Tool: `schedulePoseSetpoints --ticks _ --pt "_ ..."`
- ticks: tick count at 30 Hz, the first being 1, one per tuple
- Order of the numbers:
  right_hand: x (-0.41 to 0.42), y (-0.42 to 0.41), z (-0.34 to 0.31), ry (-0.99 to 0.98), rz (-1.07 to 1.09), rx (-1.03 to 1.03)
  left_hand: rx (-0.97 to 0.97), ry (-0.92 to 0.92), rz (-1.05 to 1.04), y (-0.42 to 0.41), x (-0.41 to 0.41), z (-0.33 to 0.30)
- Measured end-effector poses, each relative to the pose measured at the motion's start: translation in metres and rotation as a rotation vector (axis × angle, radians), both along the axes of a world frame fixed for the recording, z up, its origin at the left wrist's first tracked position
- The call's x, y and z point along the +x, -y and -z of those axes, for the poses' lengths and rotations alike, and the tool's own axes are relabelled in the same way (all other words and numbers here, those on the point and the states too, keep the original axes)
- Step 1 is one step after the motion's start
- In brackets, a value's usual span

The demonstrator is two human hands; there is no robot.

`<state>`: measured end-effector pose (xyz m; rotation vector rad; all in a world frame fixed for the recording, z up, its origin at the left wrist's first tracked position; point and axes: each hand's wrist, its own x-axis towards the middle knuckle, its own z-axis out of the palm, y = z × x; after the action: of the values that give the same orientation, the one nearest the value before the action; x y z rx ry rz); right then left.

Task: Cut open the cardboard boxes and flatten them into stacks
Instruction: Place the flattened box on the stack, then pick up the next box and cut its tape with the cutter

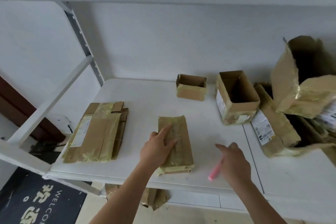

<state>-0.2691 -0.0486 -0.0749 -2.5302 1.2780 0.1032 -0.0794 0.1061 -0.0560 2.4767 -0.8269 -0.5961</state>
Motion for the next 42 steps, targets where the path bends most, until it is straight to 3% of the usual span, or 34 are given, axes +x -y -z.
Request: schedulePoseSetpoints --ticks 1,3,7,10,12,14,17,19,21,25,37,42 --pt "-0.004 0.003 0.001 -0.150 -0.051 -0.046 -0.001 -0.003 -0.001 0.003 -0.001 0.001" --pt "-0.009 0.006 0.014 -0.190 -0.196 -0.144 -0.025 -0.031 -0.010 0.006 -0.004 0.003" --pt "-0.013 0.022 0.037 -0.047 -0.331 -0.339 -0.102 -0.115 -0.046 0.005 -0.008 0.010" --pt "-0.002 0.028 0.022 0.160 -0.152 -0.358 -0.088 -0.156 -0.069 -0.002 -0.012 0.015" --pt "0.014 0.025 0.006 0.497 0.015 -0.250 -0.086 -0.167 -0.090 -0.006 -0.017 0.021" --pt "0.036 0.013 -0.015 0.883 -0.010 -0.087 -0.098 -0.161 -0.119 -0.006 -0.023 0.023" --pt "0.069 -0.012 -0.032 1.097 -0.122 0.366 -0.069 -0.130 -0.126 0.004 -0.030 0.022" --pt "0.085 -0.025 -0.027 1.120 -0.126 0.597 -0.059 -0.118 -0.120 0.013 -0.033 0.018" --pt "0.089 -0.029 -0.013 1.125 -0.083 0.628 -0.069 -0.150 -0.102 0.018 -0.033 0.017" --pt "0.078 -0.017 0.014 1.121 0.067 0.538 -0.183 -0.375 -0.128 0.013 -0.033 0.025" --pt "0.081 -0.010 0.021 1.029 -0.051 0.427 -0.013 -0.249 -0.083 0.020 -0.029 0.022" --pt "0.085 -0.003 0.021 0.951 -0.202 0.304 0.012 -0.207 -0.066 0.020 -0.027 0.023"
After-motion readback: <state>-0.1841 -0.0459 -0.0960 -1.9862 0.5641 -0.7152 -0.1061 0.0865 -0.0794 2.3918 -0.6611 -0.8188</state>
